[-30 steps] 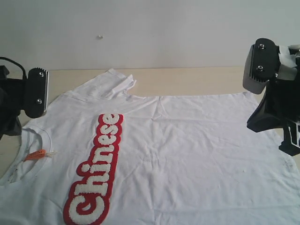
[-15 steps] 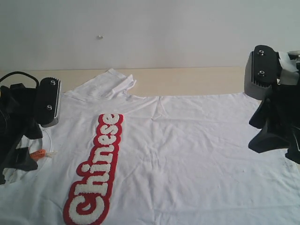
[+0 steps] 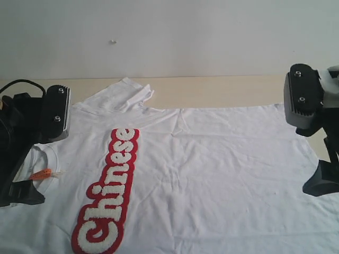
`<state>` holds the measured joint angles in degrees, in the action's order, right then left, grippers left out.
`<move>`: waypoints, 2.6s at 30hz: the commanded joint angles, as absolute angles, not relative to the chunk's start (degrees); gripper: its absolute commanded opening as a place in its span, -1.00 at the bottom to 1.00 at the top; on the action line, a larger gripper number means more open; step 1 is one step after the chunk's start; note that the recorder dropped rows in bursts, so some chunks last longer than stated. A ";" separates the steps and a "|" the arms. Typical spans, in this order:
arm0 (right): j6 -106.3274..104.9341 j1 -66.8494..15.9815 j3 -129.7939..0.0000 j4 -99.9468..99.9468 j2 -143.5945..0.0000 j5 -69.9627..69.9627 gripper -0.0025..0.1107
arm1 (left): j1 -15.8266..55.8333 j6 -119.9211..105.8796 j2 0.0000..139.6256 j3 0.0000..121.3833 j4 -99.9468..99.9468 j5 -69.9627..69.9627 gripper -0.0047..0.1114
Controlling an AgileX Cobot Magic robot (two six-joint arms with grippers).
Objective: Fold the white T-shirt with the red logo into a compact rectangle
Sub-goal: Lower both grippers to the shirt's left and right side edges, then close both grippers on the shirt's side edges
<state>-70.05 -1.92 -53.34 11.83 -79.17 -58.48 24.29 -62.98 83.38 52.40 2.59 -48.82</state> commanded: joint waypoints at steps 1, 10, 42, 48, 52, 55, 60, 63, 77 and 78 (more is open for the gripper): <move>-70.45 -2.01 -53.54 3.55 -80.98 -58.47 0.90 | 22.83 -73.94 83.81 52.51 3.76 -47.91 0.89; -70.45 -2.01 -53.54 0.89 -84.91 -52.89 0.90 | 15.09 -87.52 94.07 56.83 7.36 -47.51 0.89; -74.46 -2.01 -53.54 -5.37 -97.11 -42.46 0.90 | 9.63 -89.91 113.53 68.64 7.52 -48.00 0.89; -76.89 -2.01 -53.54 -5.05 -102.68 -35.37 0.90 | 9.63 -89.91 113.73 68.64 7.81 -48.09 0.89; -78.16 -1.27 -53.54 -4.60 -105.66 -34.96 0.90 | 9.63 -89.91 113.95 68.64 7.91 -48.23 0.89; -78.31 0.47 -53.54 -2.91 -106.57 -34.96 0.90 | 9.63 -89.91 114.05 68.64 8.04 -48.23 0.89; -82.49 4.18 -53.54 0.00 -106.78 -35.84 0.90 | 9.63 -89.91 113.98 68.64 8.04 -48.34 0.89; -83.36 6.11 -53.54 0.00 -107.16 -36.61 0.90 | 9.63 -89.91 113.98 68.64 8.04 -48.34 0.89; -84.42 6.83 -53.76 0.00 -115.88 -34.74 0.05 | 9.63 -89.91 116.74 68.64 8.04 -48.48 0.89; -84.42 6.83 -53.76 0.00 -115.88 -33.86 -0.16 | 9.63 -89.91 117.15 68.64 8.04 -48.48 0.89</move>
<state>-83.75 6.64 -55.52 0.74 -110.94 -42.26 9.76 -89.75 116.27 68.45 7.13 -47.94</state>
